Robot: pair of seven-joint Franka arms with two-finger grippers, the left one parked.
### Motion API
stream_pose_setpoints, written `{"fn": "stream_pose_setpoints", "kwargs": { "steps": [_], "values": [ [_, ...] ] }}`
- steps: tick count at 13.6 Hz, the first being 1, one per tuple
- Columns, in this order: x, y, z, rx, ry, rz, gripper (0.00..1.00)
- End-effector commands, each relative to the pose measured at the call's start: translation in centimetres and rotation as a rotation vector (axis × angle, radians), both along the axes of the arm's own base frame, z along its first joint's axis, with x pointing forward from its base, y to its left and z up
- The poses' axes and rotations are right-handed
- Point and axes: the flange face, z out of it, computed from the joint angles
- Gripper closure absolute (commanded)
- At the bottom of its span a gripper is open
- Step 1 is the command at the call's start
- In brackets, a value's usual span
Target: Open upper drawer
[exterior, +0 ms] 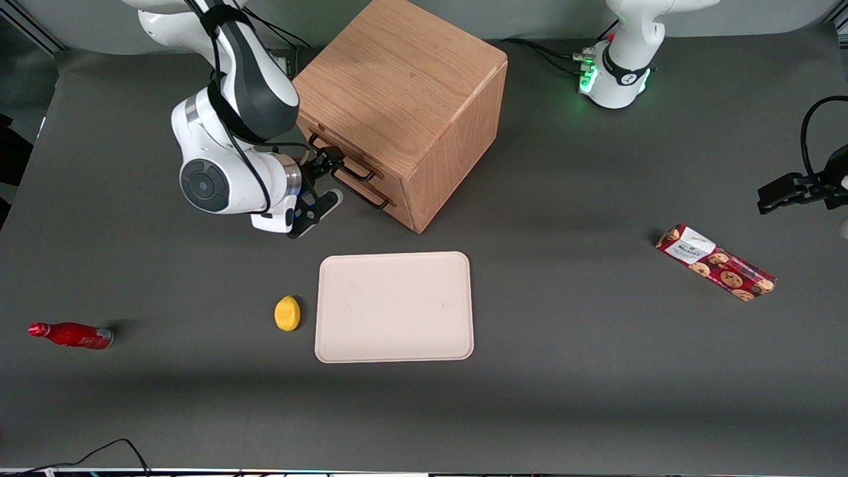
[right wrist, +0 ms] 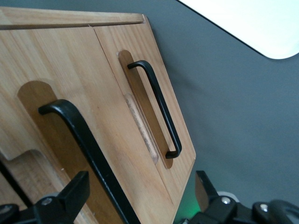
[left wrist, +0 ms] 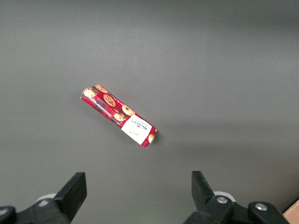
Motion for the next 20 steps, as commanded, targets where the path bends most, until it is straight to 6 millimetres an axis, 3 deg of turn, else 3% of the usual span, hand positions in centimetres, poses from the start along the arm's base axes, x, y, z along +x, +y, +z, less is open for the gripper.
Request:
{"fn": "stream_pose_setpoints", "kwargs": {
  "steps": [1, 9, 14, 20],
  "values": [
    [-0.4, 0.5, -1.0, 0.037, 0.012, 0.004, 0.0],
    [-0.2, 1.0, -3.4, 0.037, -0.002, 0.016, 0.0],
    [0.1, 1.0, -3.5, 0.041, -0.016, 0.026, 0.0],
    [1.5, -0.6, -3.5, 0.054, -0.04, 0.039, 0.0]
  ]
}}
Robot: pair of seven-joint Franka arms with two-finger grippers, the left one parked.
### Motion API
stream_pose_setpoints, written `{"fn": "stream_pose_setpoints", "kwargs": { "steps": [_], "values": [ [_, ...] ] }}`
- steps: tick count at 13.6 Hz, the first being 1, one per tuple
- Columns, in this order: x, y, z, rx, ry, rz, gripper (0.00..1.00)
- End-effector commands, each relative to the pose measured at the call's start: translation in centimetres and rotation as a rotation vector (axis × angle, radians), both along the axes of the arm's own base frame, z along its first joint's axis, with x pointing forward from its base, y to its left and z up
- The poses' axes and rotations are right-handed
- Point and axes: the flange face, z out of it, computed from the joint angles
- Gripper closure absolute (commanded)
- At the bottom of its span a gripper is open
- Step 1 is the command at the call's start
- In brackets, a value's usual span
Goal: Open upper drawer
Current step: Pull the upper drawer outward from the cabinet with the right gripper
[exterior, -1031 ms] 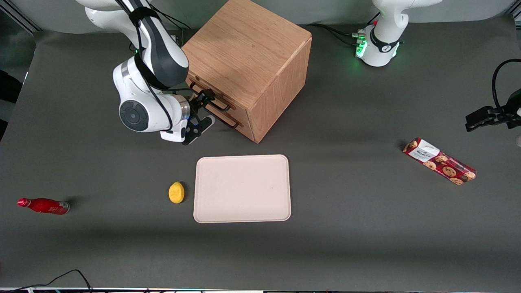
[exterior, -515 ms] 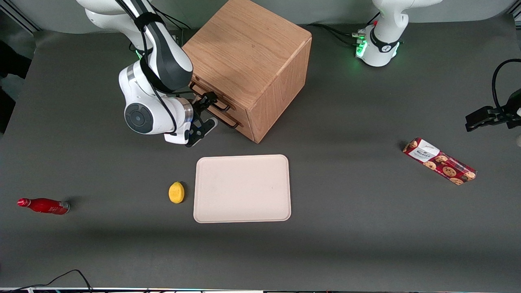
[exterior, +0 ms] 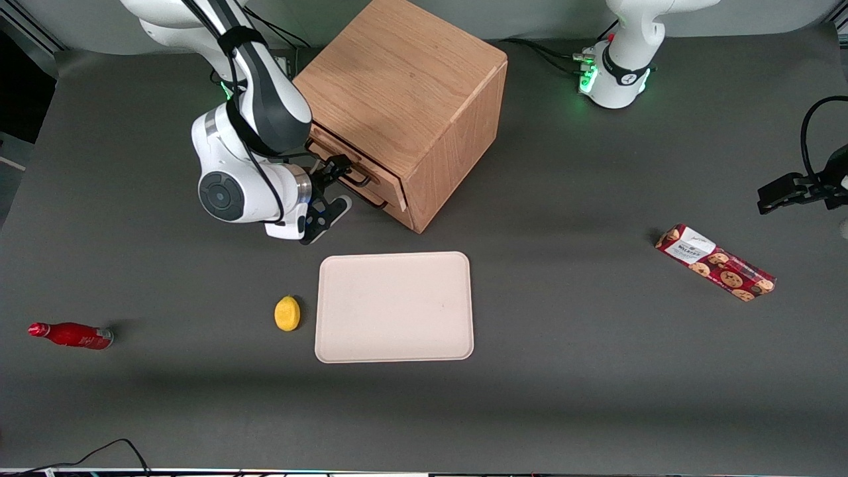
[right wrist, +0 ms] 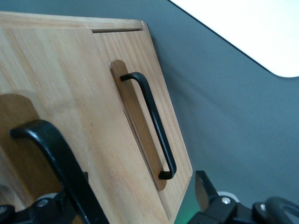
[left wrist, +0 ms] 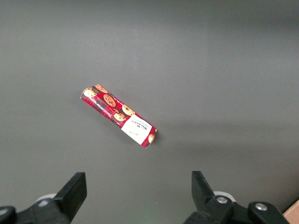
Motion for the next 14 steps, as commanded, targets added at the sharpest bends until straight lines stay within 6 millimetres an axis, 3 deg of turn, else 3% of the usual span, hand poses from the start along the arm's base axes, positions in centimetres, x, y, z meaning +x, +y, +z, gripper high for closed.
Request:
{"fn": "stream_pose_setpoints", "kwargs": {
  "steps": [1, 4, 14],
  "values": [
    [1.2, -0.5, 0.0, 0.017, -0.024, 0.01, 0.0],
    [1.5, -0.8, 0.2, 0.023, -0.038, 0.036, 0.0],
    [4.4, -4.4, 0.1, 0.038, -0.088, 0.1, 0.0]
  ]
}}
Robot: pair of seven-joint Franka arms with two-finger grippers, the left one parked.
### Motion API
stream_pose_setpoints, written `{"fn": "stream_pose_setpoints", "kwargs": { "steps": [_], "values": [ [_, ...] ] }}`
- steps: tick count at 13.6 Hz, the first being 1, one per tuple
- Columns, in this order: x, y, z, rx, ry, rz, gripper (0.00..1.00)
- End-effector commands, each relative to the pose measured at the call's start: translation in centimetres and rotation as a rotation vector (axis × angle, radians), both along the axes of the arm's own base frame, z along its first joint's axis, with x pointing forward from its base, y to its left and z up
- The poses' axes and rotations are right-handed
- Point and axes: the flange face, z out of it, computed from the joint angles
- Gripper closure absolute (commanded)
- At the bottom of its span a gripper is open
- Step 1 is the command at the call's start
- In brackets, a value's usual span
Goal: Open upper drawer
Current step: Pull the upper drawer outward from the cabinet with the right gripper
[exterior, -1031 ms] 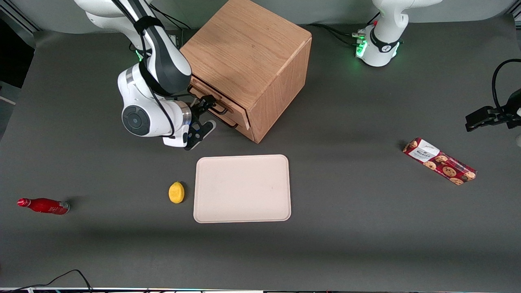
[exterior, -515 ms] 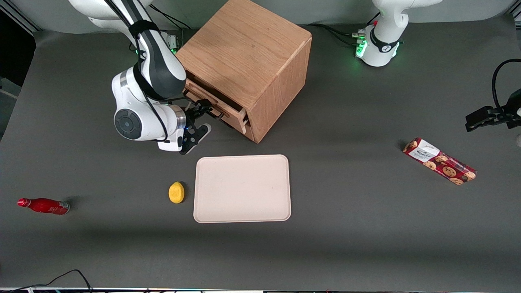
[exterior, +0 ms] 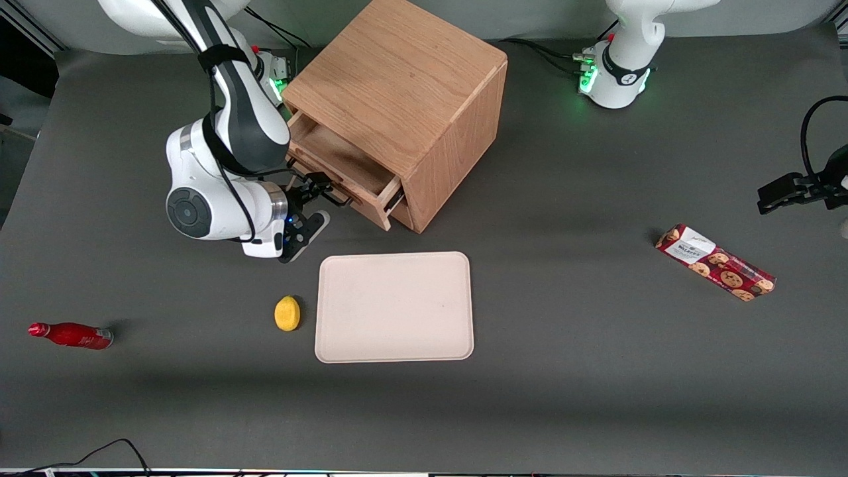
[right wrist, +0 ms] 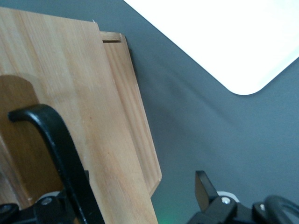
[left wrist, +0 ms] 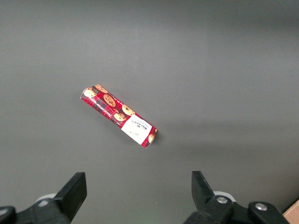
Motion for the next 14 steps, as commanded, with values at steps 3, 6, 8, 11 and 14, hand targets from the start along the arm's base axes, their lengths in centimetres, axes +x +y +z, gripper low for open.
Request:
{"fn": "stream_pose_setpoints", "kwargs": {
  "steps": [3, 6, 8, 11, 14],
  "values": [
    [1.9, -1.2, 0.1, 0.002, -0.023, 0.029, 0.0],
    [3.3, -1.5, 0.9, 0.003, -0.047, 0.016, 0.0],
    [3.9, -2.0, 0.7, 0.012, -0.059, 0.04, 0.0],
    [5.0, -3.0, 0.6, 0.018, -0.078, 0.06, 0.0],
    [6.1, -4.5, 0.2, 0.019, -0.094, 0.076, 0.0]
  ]
}}
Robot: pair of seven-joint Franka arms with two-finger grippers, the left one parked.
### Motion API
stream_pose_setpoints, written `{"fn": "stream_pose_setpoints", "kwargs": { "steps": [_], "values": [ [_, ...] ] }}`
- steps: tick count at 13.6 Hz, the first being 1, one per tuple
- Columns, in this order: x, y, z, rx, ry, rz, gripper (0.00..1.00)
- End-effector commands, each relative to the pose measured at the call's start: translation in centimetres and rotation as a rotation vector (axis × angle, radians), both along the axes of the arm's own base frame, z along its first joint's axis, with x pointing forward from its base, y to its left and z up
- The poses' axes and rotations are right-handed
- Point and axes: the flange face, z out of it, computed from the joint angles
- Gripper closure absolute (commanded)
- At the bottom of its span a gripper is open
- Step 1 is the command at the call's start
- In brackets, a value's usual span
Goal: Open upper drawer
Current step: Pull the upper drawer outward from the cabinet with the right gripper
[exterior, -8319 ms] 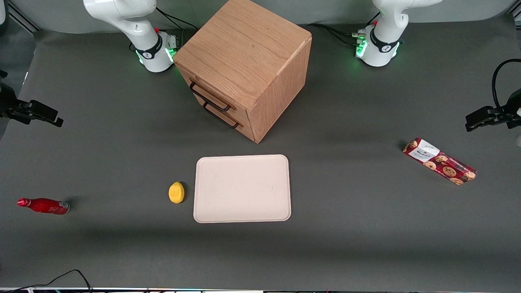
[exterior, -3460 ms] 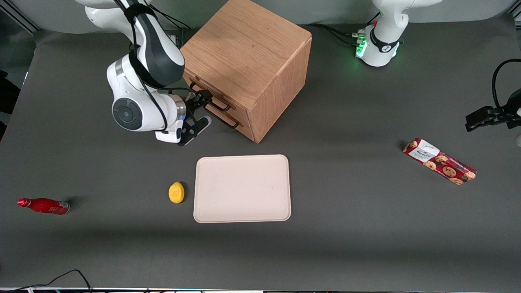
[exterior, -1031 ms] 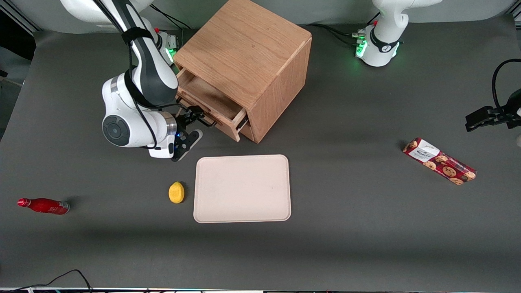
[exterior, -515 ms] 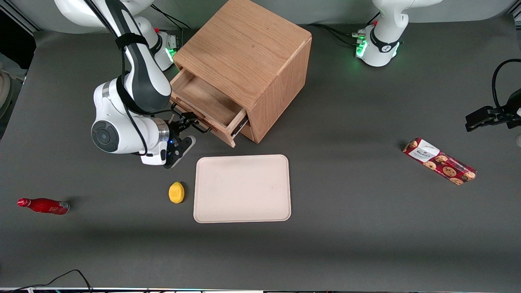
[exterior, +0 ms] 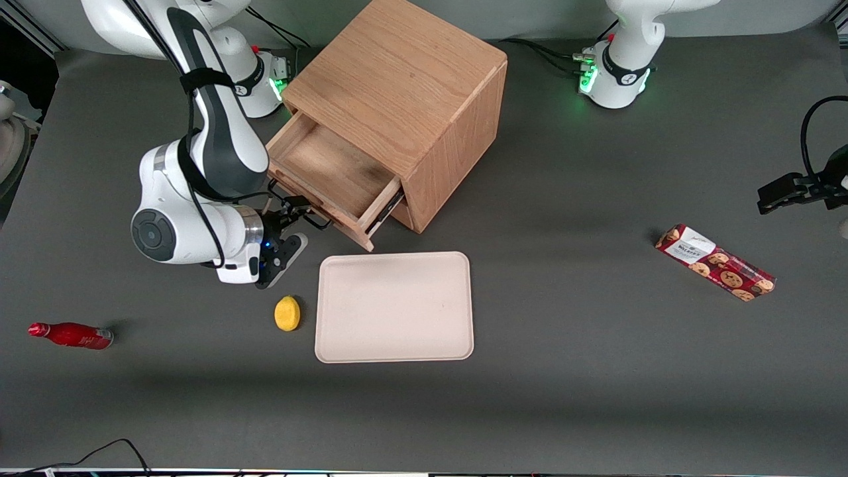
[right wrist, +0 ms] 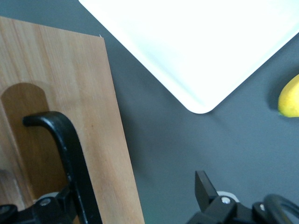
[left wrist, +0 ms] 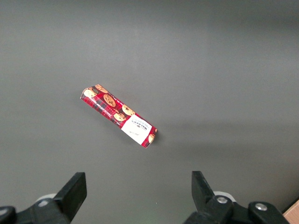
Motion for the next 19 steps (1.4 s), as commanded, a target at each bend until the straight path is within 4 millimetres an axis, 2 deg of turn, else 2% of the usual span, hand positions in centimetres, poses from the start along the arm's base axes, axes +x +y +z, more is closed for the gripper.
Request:
{"fn": "stream_pose_setpoints", "kwargs": {
  "steps": [1, 4, 9, 15, 19],
  "values": [
    [1.8, -1.5, -0.6, -0.007, -0.013, 0.041, 0.0],
    [2.9, -2.8, -0.9, -0.008, -0.03, 0.059, 0.0],
    [3.6, -3.7, -0.8, -0.001, -0.044, 0.073, 0.0],
    [5.3, -6.3, -0.5, 0.002, -0.071, 0.078, 0.0],
    [6.6, -7.5, -1.0, 0.008, -0.088, 0.112, 0.0]
  ]
}}
